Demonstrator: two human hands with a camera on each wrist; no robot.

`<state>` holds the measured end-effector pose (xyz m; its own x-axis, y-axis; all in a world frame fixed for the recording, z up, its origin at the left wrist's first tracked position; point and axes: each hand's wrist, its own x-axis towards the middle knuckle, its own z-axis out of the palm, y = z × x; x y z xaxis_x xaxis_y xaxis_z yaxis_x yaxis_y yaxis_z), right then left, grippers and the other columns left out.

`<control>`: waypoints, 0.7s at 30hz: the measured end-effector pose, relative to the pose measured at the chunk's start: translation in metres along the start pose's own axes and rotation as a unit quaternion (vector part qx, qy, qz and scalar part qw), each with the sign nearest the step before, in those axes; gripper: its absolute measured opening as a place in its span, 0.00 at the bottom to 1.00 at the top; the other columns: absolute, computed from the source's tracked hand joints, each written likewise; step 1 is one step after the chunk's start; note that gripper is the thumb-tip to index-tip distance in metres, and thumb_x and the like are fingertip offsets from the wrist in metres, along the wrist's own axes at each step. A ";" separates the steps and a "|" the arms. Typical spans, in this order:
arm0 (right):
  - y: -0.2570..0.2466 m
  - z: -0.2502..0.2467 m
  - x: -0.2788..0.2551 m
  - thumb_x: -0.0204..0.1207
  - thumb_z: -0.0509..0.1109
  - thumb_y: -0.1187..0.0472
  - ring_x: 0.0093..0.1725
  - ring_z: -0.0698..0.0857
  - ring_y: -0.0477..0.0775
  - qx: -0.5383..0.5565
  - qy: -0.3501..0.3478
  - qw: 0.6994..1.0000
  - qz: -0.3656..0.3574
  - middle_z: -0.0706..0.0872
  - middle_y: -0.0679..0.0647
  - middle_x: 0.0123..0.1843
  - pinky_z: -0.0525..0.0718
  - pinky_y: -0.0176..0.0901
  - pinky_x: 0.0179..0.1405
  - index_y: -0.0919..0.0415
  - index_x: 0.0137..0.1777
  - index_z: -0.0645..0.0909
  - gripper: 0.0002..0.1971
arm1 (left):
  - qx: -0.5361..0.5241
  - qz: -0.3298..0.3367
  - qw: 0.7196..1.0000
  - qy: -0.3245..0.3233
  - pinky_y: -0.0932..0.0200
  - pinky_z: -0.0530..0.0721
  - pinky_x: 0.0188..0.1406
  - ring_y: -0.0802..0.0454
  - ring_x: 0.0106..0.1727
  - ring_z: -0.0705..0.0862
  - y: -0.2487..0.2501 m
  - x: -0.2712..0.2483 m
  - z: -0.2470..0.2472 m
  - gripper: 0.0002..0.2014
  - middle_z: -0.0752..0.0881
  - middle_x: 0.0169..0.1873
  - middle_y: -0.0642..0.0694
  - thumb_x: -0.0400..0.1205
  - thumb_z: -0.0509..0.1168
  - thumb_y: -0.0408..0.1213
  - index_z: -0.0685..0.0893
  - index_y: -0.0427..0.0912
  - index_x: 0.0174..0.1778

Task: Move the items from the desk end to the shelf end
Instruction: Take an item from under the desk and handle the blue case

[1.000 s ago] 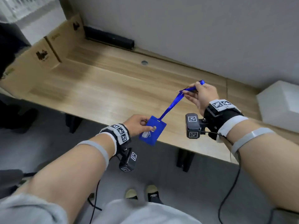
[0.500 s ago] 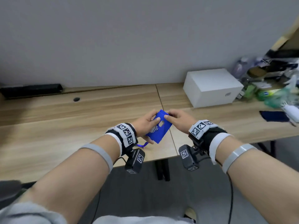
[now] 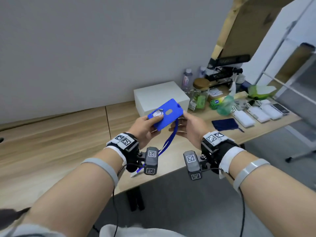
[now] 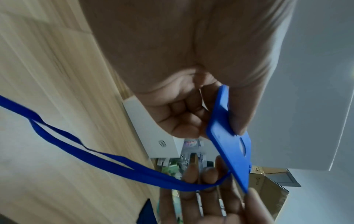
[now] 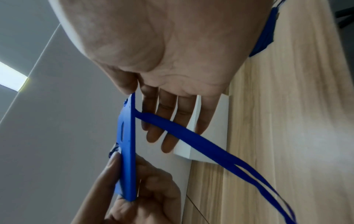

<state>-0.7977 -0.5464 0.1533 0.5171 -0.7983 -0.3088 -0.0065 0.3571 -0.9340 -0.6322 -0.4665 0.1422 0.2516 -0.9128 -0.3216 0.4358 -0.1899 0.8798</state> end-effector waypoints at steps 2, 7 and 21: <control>0.000 -0.020 0.006 0.88 0.53 0.47 0.37 0.86 0.61 0.045 0.013 0.999 0.005 0.84 0.59 0.36 0.82 0.54 0.52 0.62 0.54 0.80 0.21 | -0.030 -0.007 1.000 -0.002 0.58 0.84 0.46 0.52 0.42 0.85 0.002 0.018 0.024 0.06 0.91 0.46 0.45 0.83 0.70 0.36 0.87 0.42 0.54; 0.001 -0.064 0.025 0.88 0.55 0.63 0.27 0.70 0.52 0.000 0.049 0.998 -0.027 0.73 0.54 0.29 0.74 0.44 0.37 0.64 0.49 0.78 0.11 | -0.027 -0.033 0.997 -0.063 0.51 0.81 0.65 0.48 0.52 0.88 -0.008 0.069 0.079 0.09 0.90 0.54 0.42 0.87 0.64 0.38 0.84 0.43 0.61; -0.058 -0.227 0.109 0.87 0.60 0.60 0.24 0.75 0.52 -0.334 0.073 0.939 0.026 0.77 0.52 0.27 0.78 0.39 0.28 0.60 0.36 0.81 0.17 | 0.035 -0.003 0.990 -0.137 0.49 0.90 0.37 0.40 0.48 0.92 -0.038 0.240 0.230 0.09 0.89 0.58 0.34 0.89 0.61 0.37 0.76 0.44 0.64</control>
<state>-0.9348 -0.7642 0.1328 0.3794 -0.8632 -0.3332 -0.5897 0.0519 -0.8059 -0.7871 -0.7621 0.1122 0.0008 -0.9735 -0.2289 0.3731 -0.2120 0.9032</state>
